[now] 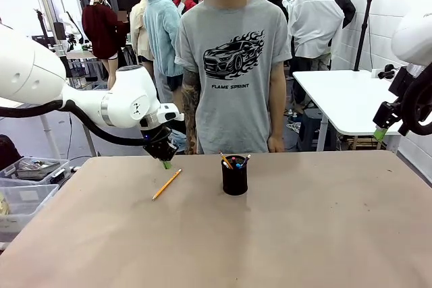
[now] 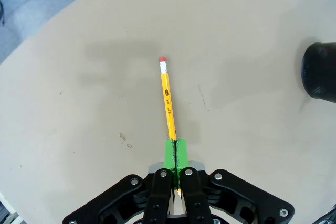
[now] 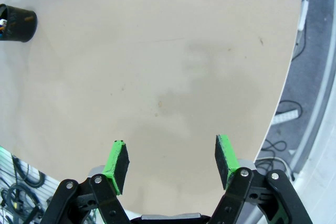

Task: Place the pens into the pen holder.
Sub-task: Pick up a writing instrument from the table and place it into the Pen holder.

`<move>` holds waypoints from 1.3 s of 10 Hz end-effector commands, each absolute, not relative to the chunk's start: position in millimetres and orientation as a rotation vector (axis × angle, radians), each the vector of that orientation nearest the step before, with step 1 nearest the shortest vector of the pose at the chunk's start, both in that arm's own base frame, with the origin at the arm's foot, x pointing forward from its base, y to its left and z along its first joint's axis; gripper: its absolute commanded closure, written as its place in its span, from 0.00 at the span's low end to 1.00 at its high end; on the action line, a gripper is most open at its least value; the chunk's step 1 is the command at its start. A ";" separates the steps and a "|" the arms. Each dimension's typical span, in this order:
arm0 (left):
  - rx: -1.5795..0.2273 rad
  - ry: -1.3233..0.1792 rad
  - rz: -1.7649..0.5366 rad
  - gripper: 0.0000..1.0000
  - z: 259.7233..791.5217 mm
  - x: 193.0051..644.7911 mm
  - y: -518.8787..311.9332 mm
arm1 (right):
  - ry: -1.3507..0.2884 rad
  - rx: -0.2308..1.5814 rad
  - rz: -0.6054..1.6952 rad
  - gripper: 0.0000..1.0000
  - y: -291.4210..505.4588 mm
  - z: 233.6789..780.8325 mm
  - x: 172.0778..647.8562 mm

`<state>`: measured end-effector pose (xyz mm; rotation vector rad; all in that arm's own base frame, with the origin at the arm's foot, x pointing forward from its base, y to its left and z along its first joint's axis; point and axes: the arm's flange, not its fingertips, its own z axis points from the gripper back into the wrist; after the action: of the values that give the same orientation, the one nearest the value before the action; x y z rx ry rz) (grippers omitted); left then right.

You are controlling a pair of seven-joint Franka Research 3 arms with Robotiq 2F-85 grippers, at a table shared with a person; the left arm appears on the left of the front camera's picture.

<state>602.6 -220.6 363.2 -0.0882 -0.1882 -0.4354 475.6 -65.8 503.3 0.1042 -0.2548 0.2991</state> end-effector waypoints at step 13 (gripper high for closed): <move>-0.025 -0.106 -0.454 0.65 309.4 602.2 -229.5 | -0.269 0.106 0.311 0.17 -67.3 502.5 475.8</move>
<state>597.9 -227.9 305.8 -0.0285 -0.1089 -0.4593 475.6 -65.8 503.3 0.1042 -0.2548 0.2991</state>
